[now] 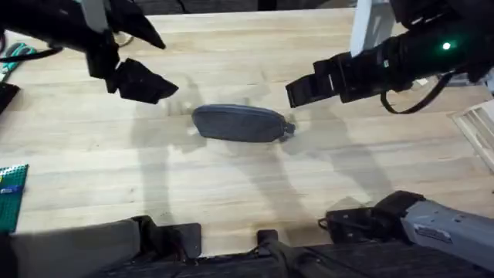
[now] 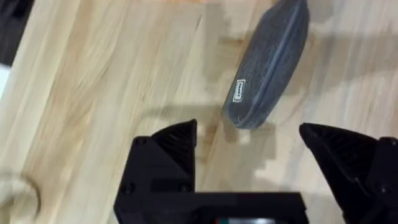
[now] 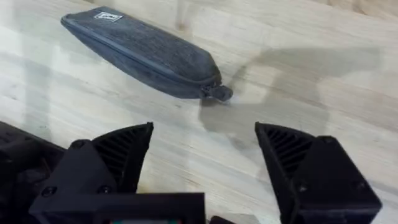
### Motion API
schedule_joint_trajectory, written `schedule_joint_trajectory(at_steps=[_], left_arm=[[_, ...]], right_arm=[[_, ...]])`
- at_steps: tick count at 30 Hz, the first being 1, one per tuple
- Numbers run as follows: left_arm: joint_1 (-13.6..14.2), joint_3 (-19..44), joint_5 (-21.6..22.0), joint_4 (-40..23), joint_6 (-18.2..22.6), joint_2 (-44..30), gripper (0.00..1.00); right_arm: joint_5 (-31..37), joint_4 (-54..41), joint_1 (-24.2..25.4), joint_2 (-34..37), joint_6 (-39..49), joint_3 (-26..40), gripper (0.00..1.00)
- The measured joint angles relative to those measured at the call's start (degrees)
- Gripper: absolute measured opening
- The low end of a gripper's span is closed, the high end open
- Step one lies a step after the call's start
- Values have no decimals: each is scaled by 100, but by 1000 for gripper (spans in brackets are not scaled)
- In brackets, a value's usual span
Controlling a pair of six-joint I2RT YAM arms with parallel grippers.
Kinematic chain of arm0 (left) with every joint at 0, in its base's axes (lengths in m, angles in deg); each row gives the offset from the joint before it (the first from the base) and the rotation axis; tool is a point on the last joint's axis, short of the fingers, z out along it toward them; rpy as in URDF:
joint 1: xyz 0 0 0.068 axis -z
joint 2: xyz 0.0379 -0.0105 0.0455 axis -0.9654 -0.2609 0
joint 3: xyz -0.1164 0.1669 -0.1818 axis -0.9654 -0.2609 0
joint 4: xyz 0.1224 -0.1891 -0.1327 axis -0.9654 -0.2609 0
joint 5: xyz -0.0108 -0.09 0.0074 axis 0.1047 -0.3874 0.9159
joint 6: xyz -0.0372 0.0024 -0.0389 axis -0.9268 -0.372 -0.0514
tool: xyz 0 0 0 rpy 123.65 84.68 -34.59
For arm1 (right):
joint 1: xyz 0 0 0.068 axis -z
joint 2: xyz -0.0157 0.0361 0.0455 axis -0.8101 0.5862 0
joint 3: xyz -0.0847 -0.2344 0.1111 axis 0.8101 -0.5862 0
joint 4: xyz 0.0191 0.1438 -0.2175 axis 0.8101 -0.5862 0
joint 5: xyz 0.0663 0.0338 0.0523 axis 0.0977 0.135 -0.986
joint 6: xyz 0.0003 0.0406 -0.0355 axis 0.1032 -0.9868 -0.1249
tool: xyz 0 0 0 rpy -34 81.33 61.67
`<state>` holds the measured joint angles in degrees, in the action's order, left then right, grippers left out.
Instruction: Unzip the bag, pick up the pens from the table one at a time and place them inside, then zip the bag closed.
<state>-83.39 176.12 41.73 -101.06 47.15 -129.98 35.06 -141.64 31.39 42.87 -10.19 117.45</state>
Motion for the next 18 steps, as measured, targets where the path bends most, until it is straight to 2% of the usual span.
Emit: schedule_joint_trajectory(at_steps=[12, 18], left_arm=[[0, 0, 742, 383, -3084, 1412, 995], [0, 0, 1016, 378, -4206, 2007, 995]], right_arm=[[0, 0, 0, -1, 0, 0, 998], [0, 29, 0, -1, 0, 0, 998]])
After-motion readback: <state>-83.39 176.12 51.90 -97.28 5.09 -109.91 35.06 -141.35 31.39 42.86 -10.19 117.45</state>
